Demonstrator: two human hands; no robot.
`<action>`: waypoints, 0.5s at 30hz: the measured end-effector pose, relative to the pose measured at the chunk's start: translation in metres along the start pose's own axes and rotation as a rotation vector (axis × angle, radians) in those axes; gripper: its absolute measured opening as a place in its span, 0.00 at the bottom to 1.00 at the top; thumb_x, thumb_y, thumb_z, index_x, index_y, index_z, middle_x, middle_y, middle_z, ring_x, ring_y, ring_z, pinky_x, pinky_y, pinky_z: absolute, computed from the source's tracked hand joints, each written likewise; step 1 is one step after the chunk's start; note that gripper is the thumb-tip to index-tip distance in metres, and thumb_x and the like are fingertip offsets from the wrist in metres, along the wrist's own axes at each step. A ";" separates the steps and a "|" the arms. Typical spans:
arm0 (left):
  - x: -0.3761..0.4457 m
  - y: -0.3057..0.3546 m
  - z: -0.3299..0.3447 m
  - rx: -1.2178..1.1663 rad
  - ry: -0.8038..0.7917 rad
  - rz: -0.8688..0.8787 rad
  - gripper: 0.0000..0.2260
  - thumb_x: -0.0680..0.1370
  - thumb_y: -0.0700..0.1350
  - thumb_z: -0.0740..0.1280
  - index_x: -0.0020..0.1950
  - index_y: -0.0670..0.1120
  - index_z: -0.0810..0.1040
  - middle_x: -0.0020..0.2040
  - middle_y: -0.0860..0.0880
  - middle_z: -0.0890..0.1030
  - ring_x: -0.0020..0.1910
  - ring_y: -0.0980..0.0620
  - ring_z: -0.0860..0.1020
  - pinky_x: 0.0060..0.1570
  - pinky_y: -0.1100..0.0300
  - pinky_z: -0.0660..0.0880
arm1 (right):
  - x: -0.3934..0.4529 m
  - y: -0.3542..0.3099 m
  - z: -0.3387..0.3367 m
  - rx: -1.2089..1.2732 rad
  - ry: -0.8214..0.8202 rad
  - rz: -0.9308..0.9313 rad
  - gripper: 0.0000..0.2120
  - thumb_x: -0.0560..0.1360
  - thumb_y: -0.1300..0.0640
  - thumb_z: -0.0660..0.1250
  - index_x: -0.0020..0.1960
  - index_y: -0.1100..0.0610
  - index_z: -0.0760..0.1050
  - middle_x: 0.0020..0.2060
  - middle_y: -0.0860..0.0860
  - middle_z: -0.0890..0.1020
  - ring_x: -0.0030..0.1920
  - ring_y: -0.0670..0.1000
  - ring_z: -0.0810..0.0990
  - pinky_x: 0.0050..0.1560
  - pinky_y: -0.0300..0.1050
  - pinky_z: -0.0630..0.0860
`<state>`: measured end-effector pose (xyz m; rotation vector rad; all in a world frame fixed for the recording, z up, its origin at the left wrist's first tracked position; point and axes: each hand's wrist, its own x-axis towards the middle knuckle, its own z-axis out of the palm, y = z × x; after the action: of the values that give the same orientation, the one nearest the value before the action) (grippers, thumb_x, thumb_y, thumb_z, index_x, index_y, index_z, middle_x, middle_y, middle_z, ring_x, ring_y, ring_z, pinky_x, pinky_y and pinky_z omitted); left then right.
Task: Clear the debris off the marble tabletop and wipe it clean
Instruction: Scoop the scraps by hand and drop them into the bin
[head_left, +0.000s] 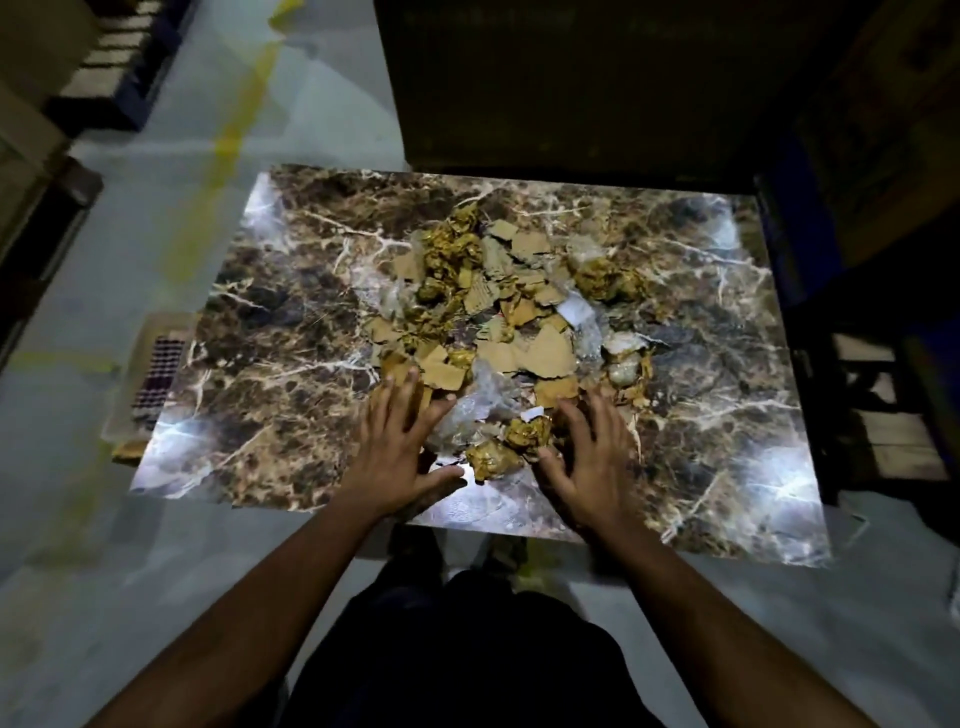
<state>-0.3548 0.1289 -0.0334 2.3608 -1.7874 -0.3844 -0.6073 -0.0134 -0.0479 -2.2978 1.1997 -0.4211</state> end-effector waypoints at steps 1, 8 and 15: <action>0.004 0.002 0.004 -0.011 -0.013 0.010 0.41 0.72 0.78 0.57 0.81 0.65 0.48 0.83 0.47 0.38 0.81 0.39 0.40 0.73 0.27 0.48 | 0.002 -0.006 0.008 0.006 -0.040 -0.001 0.33 0.78 0.35 0.59 0.80 0.42 0.58 0.82 0.50 0.52 0.82 0.55 0.50 0.78 0.64 0.52; 0.017 0.020 0.017 -0.258 0.035 -0.032 0.32 0.76 0.75 0.52 0.79 0.70 0.49 0.83 0.55 0.43 0.82 0.46 0.43 0.75 0.31 0.47 | 0.014 -0.054 0.049 0.074 -0.056 0.066 0.33 0.78 0.31 0.55 0.81 0.36 0.53 0.82 0.49 0.51 0.81 0.57 0.49 0.75 0.65 0.56; 0.031 0.007 0.015 -0.397 0.242 -0.140 0.28 0.78 0.72 0.47 0.75 0.66 0.67 0.83 0.51 0.52 0.82 0.45 0.47 0.75 0.34 0.44 | 0.034 -0.070 0.058 -0.016 -0.047 0.082 0.31 0.78 0.29 0.51 0.80 0.35 0.58 0.82 0.46 0.52 0.79 0.58 0.53 0.75 0.62 0.54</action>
<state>-0.3576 0.0979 -0.0496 2.1485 -1.3063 -0.4071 -0.5132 0.0092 -0.0540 -2.2496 1.2732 -0.3268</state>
